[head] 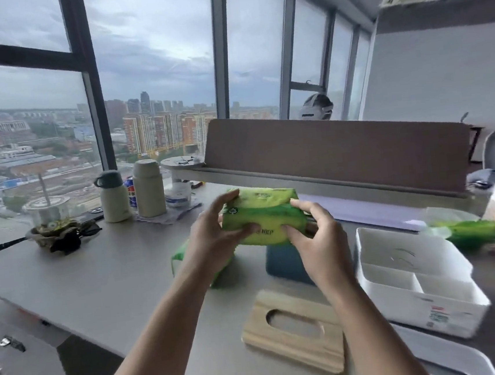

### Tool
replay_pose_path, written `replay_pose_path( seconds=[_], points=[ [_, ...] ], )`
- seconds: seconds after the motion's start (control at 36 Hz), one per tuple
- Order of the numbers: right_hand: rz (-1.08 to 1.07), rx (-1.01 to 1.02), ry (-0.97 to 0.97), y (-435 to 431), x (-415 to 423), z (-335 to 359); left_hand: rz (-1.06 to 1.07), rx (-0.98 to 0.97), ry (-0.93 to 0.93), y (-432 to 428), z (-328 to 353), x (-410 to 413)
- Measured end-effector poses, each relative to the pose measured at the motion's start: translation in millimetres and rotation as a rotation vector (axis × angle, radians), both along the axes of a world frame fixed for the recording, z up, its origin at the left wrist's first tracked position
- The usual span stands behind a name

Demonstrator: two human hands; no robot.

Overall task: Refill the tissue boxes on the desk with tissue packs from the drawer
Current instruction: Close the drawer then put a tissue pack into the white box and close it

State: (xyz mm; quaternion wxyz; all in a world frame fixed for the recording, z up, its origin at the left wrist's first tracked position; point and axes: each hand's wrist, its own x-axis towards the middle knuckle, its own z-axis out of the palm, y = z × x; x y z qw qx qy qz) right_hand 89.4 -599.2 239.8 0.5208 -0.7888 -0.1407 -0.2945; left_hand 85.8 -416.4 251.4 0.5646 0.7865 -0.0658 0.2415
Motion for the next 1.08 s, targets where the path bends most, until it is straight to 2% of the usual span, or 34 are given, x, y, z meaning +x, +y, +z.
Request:
replay_pose_path(
  seconds=[0.28, 0.5, 0.72, 0.86, 0.97, 1.08],
  points=[
    [-0.234, -0.1, 0.035, -140.4, 7.3, 10.7, -0.225, 0.08, 0.012, -137.7, 1.5, 50.4],
    [-0.288, -0.04, 0.116, -224.2, 16.1, -10.4, -0.301, 0.244, 0.029, -220.2, -7.7, 66.4],
    [-0.411, -0.207, 0.207, -243.2, 17.5, -32.1, -0.321, 0.429, 0.114, -242.3, -22.8, 77.9],
    [-0.465, -0.304, 0.263, -245.0, 19.2, -36.0, -0.296, 0.557, 0.103, -247.0, -27.2, 78.6],
    [-0.474, -0.393, 0.281, -243.5, 20.1, -35.1, -0.178, 0.781, 0.051, -248.4, -29.0, 76.9],
    [-0.51, -0.497, 0.293, -241.7, 19.1, -35.9, -0.17, 0.87, 0.061, -245.5, -32.2, 77.4]
  ],
)
